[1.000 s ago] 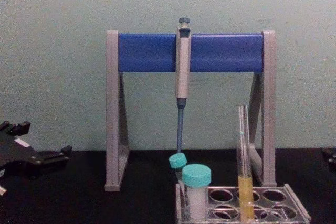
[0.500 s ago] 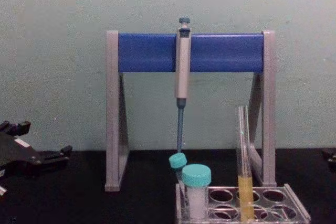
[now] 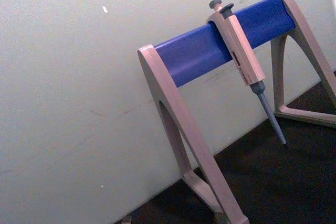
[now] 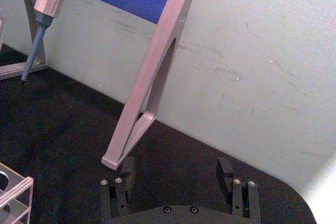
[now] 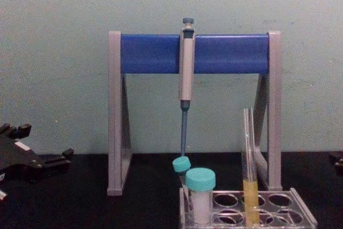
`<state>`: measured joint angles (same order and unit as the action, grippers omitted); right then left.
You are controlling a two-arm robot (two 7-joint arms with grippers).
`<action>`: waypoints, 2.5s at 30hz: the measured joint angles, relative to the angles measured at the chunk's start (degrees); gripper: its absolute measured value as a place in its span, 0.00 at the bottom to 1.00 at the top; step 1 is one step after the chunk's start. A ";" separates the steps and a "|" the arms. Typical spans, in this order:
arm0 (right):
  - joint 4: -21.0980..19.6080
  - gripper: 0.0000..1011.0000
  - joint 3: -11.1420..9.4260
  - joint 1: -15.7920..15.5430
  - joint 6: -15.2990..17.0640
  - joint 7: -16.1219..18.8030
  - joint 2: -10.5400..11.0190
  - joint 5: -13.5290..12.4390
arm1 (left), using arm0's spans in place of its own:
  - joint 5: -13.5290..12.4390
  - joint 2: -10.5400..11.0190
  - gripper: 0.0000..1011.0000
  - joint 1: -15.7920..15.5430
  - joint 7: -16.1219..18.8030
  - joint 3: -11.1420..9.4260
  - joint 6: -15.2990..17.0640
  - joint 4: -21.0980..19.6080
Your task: Pick up the test tube from the test tube rack, shake it, then place it back into the test tube rack.
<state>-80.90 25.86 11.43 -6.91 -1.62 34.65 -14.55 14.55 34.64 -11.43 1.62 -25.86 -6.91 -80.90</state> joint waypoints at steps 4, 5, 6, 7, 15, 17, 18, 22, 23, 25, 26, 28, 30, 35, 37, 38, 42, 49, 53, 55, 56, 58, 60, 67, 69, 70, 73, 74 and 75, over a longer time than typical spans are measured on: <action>0.00 0.99 0.00 0.00 0.00 0.00 0.00 0.00 | 0.00 0.00 1.00 0.00 0.00 0.00 0.00 0.00; 0.00 0.99 0.00 0.00 0.00 0.00 0.00 0.00 | 0.00 0.00 1.00 0.00 0.00 0.00 0.00 0.00; 0.00 0.99 0.00 0.00 0.00 0.00 0.00 0.00 | 0.00 0.00 1.00 0.00 0.00 0.00 0.00 0.00; 0.00 0.99 0.00 0.00 0.00 0.00 0.00 0.00 | 0.00 0.00 1.00 0.00 0.00 0.00 0.00 0.00; 0.00 0.99 0.00 0.00 0.00 0.00 0.00 0.00 | 0.00 0.00 1.00 0.00 0.00 0.00 0.00 0.00; 0.00 0.99 0.00 0.00 0.00 0.00 0.00 0.00 | 0.00 0.00 1.00 0.00 0.00 0.00 0.00 0.00; 0.00 0.99 0.00 0.00 0.00 0.00 0.00 0.00 | 0.00 0.00 1.00 0.00 0.00 0.00 0.00 0.00; 0.00 0.99 0.00 0.00 0.00 0.00 0.00 0.00 | 0.00 0.00 1.00 0.00 0.00 0.00 0.00 0.00; 0.00 0.99 0.00 0.00 0.00 0.00 0.00 0.00 | 0.00 0.00 1.00 0.00 0.00 0.00 0.00 0.00; -0.02 0.99 -0.07 -0.04 0.01 0.04 -0.02 0.04 | 0.00 0.00 1.00 0.00 0.00 0.00 0.00 0.00; -0.18 0.99 -0.21 -0.15 0.05 0.19 -0.06 0.20 | 0.00 0.00 1.00 0.00 0.00 0.00 0.00 0.00; -0.50 0.99 -0.42 -0.35 0.19 0.47 -0.13 0.27 | 0.00 0.00 1.00 0.00 0.00 0.00 0.00 0.00; -1.06 0.99 -0.77 -0.67 0.54 1.00 -0.23 0.18 | 0.00 0.00 1.00 0.00 0.00 0.00 0.00 0.00; -2.61 0.99 -1.61 -1.55 1.58 2.65 -0.62 -1.27 | 0.00 0.00 1.00 0.00 0.00 0.00 0.00 0.00; -3.47 0.99 -2.02 -2.04 2.23 3.83 -0.89 -2.48 | 0.00 0.00 1.00 0.00 0.00 0.00 0.00 0.00; -3.81 0.99 -2.16 -2.20 2.49 4.27 -0.98 -2.98 | 0.00 0.00 1.00 0.00 0.00 0.00 0.00 0.00; -5.72 0.99 -2.78 -3.02 3.65 6.97 -1.43 -5.50 | 0.00 0.00 1.00 0.00 0.00 0.00 0.00 0.00; -8.74 0.99 -3.54 -4.07 6.57 11.55 -2.37 -9.81 | 0.00 0.00 1.00 0.00 0.00 0.00 0.00 0.00; -10.27 0.99 -3.62 -4.44 9.14 14.66 -2.83 -12.00 | 0.00 0.00 1.00 0.00 0.00 0.00 0.00 0.00; -10.85 0.99 -3.55 -4.48 10.61 16.17 -2.97 -12.85 | 0.00 0.00 1.00 0.00 0.00 0.00 0.00 0.00; -10.85 0.99 -3.55 -4.48 10.61 16.17 -2.97 -12.85 | 0.00 0.00 1.00 0.00 0.00 0.00 0.00 0.00; -11.17 0.99 -3.42 -4.51 11.37 17.10 -3.07 -13.29 | 0.00 0.00 1.00 0.00 0.00 0.00 0.00 0.00; -11.56 0.99 -3.14 -4.49 12.73 18.90 -3.37 -13.99 | 0.00 0.00 1.00 0.00 0.00 0.00 0.00 0.00; -10.24 0.99 -2.23 -2.94 14.62 21.78 -5.01 -14.16 | 0.00 0.00 1.00 0.00 0.00 0.00 0.00 0.00; -9.66 0.99 -2.03 -2.36 14.86 22.14 -5.48 -13.94 | 0.00 0.00 1.00 0.00 0.00 0.00 0.00 0.00; -8.97 0.99 -1.86 -1.69 15.04 22.49 -5.99 -13.59 | 0.00 0.00 1.00 0.00 0.00 0.00 0.00 0.00; -7.31 0.99 -1.56 -0.33 15.16 23.11 -7.07 -12.85 | 0.00 0.00 1.00 0.00 0.00 0.00 0.00 0.00; -6.90 0.99 -1.51 0.03 15.16 23.30 -7.32 -12.70 | 0.00 0.00 1.00 0.00 0.00 0.00 0.00 0.00; -6.03 0.99 -1.40 0.71 15.16 23.62 -7.81 -12.41 | 0.00 0.00 1.00 0.00 0.00 0.00 0.00 0.00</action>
<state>-86.93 24.46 12.15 8.25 21.99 26.84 -26.96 14.55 34.65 -11.43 1.62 -25.86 -6.91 -80.90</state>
